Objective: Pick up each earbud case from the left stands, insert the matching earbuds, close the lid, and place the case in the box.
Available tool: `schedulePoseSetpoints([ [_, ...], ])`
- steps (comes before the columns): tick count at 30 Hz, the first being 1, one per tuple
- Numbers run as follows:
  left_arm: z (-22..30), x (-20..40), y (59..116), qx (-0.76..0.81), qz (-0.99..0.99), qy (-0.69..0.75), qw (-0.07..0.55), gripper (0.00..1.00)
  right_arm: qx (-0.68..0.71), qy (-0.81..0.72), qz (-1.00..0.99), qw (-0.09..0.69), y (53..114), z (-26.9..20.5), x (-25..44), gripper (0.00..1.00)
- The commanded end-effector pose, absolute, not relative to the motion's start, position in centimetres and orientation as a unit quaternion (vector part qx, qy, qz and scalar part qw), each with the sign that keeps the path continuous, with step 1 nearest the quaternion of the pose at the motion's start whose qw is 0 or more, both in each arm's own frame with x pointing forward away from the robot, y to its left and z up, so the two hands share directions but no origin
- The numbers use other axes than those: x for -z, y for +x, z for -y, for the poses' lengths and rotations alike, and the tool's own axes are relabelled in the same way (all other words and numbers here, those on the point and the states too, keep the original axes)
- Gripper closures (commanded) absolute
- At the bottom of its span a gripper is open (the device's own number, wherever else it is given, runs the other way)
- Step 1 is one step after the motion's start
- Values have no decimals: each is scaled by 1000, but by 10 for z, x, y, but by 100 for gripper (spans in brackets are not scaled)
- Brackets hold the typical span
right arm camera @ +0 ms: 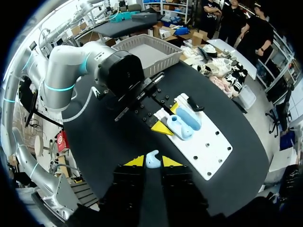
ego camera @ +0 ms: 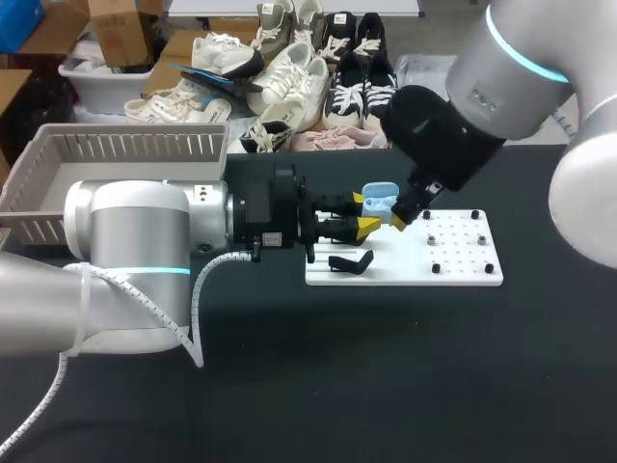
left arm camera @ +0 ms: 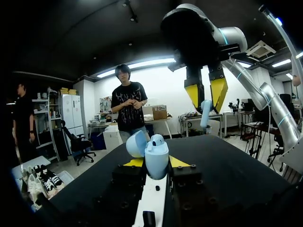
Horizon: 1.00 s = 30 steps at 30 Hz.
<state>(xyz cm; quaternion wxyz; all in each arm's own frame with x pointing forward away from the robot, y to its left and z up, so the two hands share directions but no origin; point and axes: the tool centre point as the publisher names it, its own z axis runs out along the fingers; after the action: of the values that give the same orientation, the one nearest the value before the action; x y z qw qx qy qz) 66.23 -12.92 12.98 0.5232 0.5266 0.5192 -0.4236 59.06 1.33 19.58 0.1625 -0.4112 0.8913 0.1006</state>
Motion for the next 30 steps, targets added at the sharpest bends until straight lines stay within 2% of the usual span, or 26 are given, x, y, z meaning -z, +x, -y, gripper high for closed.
schedulePoseSetpoints([
  [1, 130, -129, 661, 422, -520, 525, 526, 100, -99, -411, -893, 153, 598, -23, -200, 100],
  [14, 130, -129, 661, 422, -520, 525, 526, 100, -97, -405, -895, 156, 615, -39, -202, 100],
  [30, 130, -129, 661, 422, -520, 525, 526, 100, -97, -390, -903, 154, 635, -34, -200, 100],
])
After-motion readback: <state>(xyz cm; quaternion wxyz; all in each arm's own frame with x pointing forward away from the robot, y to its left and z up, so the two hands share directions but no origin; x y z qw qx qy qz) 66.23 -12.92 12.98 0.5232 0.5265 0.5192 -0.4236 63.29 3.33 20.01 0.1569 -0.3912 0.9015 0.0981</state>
